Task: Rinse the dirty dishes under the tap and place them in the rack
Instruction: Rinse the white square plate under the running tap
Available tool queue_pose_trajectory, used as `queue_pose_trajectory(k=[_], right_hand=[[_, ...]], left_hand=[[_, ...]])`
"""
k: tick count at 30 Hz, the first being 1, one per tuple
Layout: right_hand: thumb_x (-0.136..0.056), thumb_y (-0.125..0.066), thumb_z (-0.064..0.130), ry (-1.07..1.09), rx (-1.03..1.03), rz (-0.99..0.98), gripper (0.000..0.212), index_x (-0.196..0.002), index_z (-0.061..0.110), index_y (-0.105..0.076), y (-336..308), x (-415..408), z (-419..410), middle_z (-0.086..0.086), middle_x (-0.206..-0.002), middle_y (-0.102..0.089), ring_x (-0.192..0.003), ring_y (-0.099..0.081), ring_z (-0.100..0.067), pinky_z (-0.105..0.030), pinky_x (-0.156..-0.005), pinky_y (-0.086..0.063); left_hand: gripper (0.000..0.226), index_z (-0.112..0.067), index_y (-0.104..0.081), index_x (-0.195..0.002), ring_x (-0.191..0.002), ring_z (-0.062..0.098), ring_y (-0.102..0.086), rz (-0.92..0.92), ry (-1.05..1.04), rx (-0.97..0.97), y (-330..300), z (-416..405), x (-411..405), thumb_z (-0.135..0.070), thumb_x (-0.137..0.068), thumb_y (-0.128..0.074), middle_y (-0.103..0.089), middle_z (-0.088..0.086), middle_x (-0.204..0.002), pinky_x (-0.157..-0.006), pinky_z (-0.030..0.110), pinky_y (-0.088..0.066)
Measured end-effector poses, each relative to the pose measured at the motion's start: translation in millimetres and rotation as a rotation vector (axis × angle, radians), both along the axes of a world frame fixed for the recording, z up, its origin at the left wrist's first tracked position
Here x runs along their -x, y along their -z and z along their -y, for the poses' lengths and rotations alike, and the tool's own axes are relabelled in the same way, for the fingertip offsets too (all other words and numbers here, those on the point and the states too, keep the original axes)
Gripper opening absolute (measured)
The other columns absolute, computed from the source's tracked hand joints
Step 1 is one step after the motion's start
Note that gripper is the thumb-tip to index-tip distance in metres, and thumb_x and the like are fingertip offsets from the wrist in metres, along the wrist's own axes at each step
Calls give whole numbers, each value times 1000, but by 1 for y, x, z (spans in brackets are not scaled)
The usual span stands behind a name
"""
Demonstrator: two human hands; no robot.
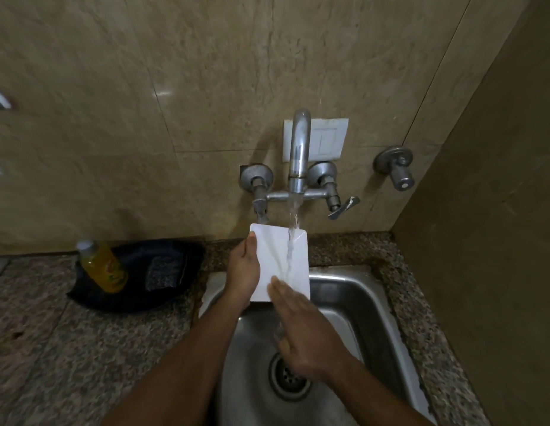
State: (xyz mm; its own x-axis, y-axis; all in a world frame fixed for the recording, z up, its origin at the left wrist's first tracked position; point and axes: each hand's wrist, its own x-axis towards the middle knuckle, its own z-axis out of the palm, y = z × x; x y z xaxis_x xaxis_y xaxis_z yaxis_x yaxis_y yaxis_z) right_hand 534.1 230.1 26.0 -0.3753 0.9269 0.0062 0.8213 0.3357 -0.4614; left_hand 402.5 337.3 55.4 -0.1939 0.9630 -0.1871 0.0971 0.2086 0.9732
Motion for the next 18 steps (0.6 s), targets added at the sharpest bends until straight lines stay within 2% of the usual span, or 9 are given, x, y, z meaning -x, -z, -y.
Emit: queue_pose_trajectory(k=[3,7,10,13,16,18], right_hand=[[-84,-47,31,61,-13,47,86,-158,23,-3,-2,-5,-5,7,-163,5,-150,2,-6,-34,-123,-10],[-84,-52,29,-7,-27,20,87,-158,26,-5,-4,-1,-3,12,-162,7,-149,7,-2,-26,-121,2],[-84,-43,30,70,-56,39,82,-158,22,-10,-4,-10,-8,8,-162,0,-151,-3,-9,-36,-124,-9],[-84,-47,30,-11,-45,6,82,-158,22,-13,-6,-5,-3,6,-163,-6,-150,-6,-8,-27,-121,1],[-85,-48,26,49,-63,24,79,-157,23,-16,-11,-8,-3,5,-163,-12,-149,-9,-9,-32,-123,-8],[-84,-50,27,52,-53,38,83,-158,22,-11,-12,-7,-5,4,-164,-7,-150,-4,-9,-33,-123,-8]], left_hand=[[38,-18,-66,-92,-79,9,-61,63,-26,29,1,1,-1,-41,-104,-39,-68,-4,-85,-63,23,-43],[37,-16,-67,-94,-79,10,-61,84,2,41,1,-2,-5,-41,-103,-41,-67,-4,-84,-64,21,-43],[36,-17,-68,-95,-81,12,-62,107,-23,62,5,0,-7,-41,-103,-43,-68,-4,-84,-65,23,-45],[34,-19,-67,-91,-83,13,-62,129,-3,75,7,1,-10,-41,-103,-43,-68,-6,-85,-68,22,-47],[31,-19,-64,-97,-80,5,-58,138,-9,84,5,2,-14,-40,-103,-42,-64,-11,-85,-64,18,-42],[29,-22,-63,-92,-81,7,-59,171,-9,99,3,-1,-17,-40,-102,-44,-64,-10,-85,-68,23,-45]])
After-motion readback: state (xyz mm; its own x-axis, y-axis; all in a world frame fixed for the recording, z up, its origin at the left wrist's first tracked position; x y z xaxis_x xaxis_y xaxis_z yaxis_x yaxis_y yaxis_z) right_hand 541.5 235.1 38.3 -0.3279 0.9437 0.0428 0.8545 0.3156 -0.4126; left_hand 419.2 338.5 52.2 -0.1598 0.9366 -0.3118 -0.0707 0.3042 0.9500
